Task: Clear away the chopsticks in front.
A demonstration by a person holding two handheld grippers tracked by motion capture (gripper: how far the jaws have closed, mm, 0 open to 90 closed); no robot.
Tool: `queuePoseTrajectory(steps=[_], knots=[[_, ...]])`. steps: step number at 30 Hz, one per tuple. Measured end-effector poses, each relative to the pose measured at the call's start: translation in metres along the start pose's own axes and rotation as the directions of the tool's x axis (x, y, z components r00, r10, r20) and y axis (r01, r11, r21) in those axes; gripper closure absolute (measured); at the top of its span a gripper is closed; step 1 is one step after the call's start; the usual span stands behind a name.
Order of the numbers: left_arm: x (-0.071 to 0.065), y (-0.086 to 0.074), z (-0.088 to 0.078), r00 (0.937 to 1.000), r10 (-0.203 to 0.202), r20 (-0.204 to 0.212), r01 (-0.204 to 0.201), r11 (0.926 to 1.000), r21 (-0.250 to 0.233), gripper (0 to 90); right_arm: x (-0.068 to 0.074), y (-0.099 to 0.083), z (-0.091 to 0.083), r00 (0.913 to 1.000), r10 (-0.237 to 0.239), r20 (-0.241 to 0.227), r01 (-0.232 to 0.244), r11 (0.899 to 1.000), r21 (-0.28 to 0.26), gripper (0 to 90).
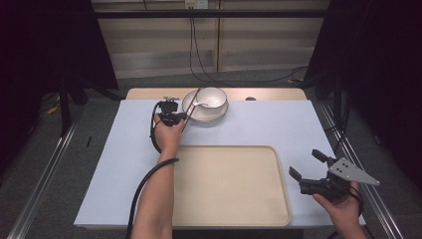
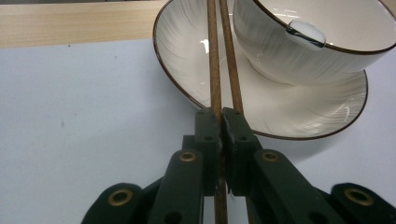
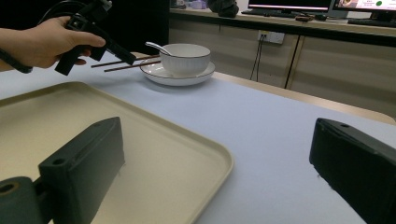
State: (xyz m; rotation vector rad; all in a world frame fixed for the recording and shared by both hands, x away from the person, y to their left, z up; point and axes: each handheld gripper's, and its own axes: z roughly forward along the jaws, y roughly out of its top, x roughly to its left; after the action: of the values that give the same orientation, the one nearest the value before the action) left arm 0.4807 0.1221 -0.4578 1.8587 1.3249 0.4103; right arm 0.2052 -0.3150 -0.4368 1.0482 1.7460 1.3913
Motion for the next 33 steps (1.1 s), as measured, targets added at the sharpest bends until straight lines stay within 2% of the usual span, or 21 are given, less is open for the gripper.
queuePoseTrajectory(steps=[3, 5, 6, 7, 9, 10, 12, 13, 15, 16, 20, 21, 22, 23, 24, 25, 26, 28, 29, 31, 33], knots=[[0.003, -0.004, -0.005, 1.0000, -0.004, 0.008, 0.004, 1.0000, -0.005, 85.6, 0.000, 0.000, 0.000, 1.0000, -0.003, 0.001, 0.003, 1.000, 0.000, 2.8], [0.005, -0.008, -0.011, 0.9994, -0.029, 0.018, 0.030, 0.9991, -0.031, 85.7, 0.001, 0.000, 0.000, 1.0000, -0.007, -0.007, 0.007, 1.000, 0.003, 2.8], [0.008, -0.012, -0.017, 0.9981, -0.054, 0.031, 0.055, 0.9971, -0.052, 85.7, 0.001, 0.000, 0.000, 0.9999, -0.008, -0.007, 0.008, 1.000, 0.002, 2.8], [0.008, -0.012, -0.017, 0.9981, -0.054, 0.031, 0.055, 0.9971, -0.052, 85.7, 0.001, 0.000, 0.000, 0.9999, -0.008, -0.007, 0.008, 1.000, 0.002, 2.8], [0.011, -0.016, -0.024, 0.9956, -0.079, 0.049, 0.083, 0.9944, -0.066, 85.7, 0.001, 0.000, 0.000, 0.9999, -0.009, -0.007, 0.009, 1.000, 0.001, 2.8], [0.014, -0.021, -0.029, 0.9942, -0.098, 0.045, 0.101, 0.9932, -0.059, 85.7, 0.001, 0.000, 0.000, 0.9999, -0.010, -0.006, 0.010, 1.000, 0.001, 2.7], [0.015, -0.024, -0.032, 0.9935, -0.105, 0.044, 0.108, 0.9922, -0.063, 85.7, 0.001, 0.000, 0.000, 0.9999, -0.010, -0.008, 0.010, 1.000, 0.002, 2.5], [0.017, -0.027, -0.035, 0.9916, -0.120, 0.046, 0.123, 0.9898, -0.070, 85.7, 0.001, 0.000, 0.001, 0.9999, -0.010, -0.007, 0.010, 1.000, 0.001, 2.4], [0.020, -0.032, -0.042, 0.9911, -0.124, 0.049, 0.127, 0.9884, -0.083, 85.7, 0.001, 0.000, 0.000, 1.0000, -0.009, 0.001, 0.009, 1.000, 0.001, 2.3], [0.022, -0.038, -0.049, 0.9884, -0.142, 0.054, 0.147, 0.9836, -0.104, 85.7, 0.001, 0.001, 0.000, 1.0000, -0.008, 0.001, 0.008, 1.000, 0.002, 2.3], [0.020, -0.046, -0.060, 0.9884, -0.140, 0.058, 0.147, 0.9812, -0.126, 85.7, 0.002, 0.000, 0.001, 0.9999, -0.013, -0.001, 0.013, 1.000, 0.003, 2.3], [0.017, -0.050, -0.069, 0.9911, -0.123, 0.053, 0.129, 0.9815, -0.141, 85.7, 0.002, 0.000, 0.002, 0.9998, -0.020, -0.003, 0.020, 1.000, 0.003, 2.3], [0.017, -0.050, -0.069, 0.9911, -0.123, 0.053, 0.129, 0.9815, -0.141, 85.7, 0.002, 0.000, 0.002, 0.9998, -0.018, -0.005, 0.018, 1.000, 0.003, 2.3], [0.015, -0.055, -0.077, 0.9902, -0.129, 0.054, 0.136, 0.9782, -0.157, 85.7, 0.003, 0.000, 0.002, 0.9998, -0.019, -0.007, 0.019, 1.000, 0.001, 2.3], [0.015, -0.055, -0.077, 0.9902, -0.129, 0.054, 0.136, 0.9782, -0.157, 85.7, 0.003, 0.000, 0.002, 0.9998, -0.019, -0.007, 0.019, 1.000, 0.001, 2.3], [0.013, -0.060, -0.084, 0.9852, -0.147, 0.089, 0.161, 0.9714, -0.175, 85.6, 0.003, 0.001, 0.001, 0.9998, -0.016, -0.009, 0.016, 1.000, 0.002, 2.3], [0.012, -0.063, -0.088, 0.9828, -0.157, 0.097, 0.173, 0.9678, -0.183, 85.7, 0.003, 0.001, 0.001, 0.9998, -0.019, -0.008, 0.019, 1.000, 0.001, 2.3], [0.008, -0.068, -0.095, 0.9853, -0.151, 0.079, 0.164, 0.9677, -0.192, 85.6, 0.003, 0.001, 0.002, 0.9997, -0.022, -0.007, 0.022, 1.000, 0.001, 2.3], [0.007, -0.071, -0.098, 0.9844, -0.153, 0.087, 0.167, 0.9650, -0.202, 85.6, 0.003, 0.001, 0.001, 0.9997, -0.024, -0.011, 0.024, 1.000, 0.003, 2.3], [0.003, -0.076, -0.104, 0.9887, -0.138, 0.058, 0.148, 0.9653, -0.215, 85.6, 0.004, 0.001, 0.001, 0.9998, -0.020, -0.005, 0.020, 1.000, 0.003, 2.3], [0.001, -0.081, -0.110, 0.9854, -0.154, 0.072, 0.167, 0.9603, -0.224, 85.6, 0.004, 0.001, 0.001, 0.9998, -0.021, -0.003, 0.021, 1.000, 0.003, 2.3]])
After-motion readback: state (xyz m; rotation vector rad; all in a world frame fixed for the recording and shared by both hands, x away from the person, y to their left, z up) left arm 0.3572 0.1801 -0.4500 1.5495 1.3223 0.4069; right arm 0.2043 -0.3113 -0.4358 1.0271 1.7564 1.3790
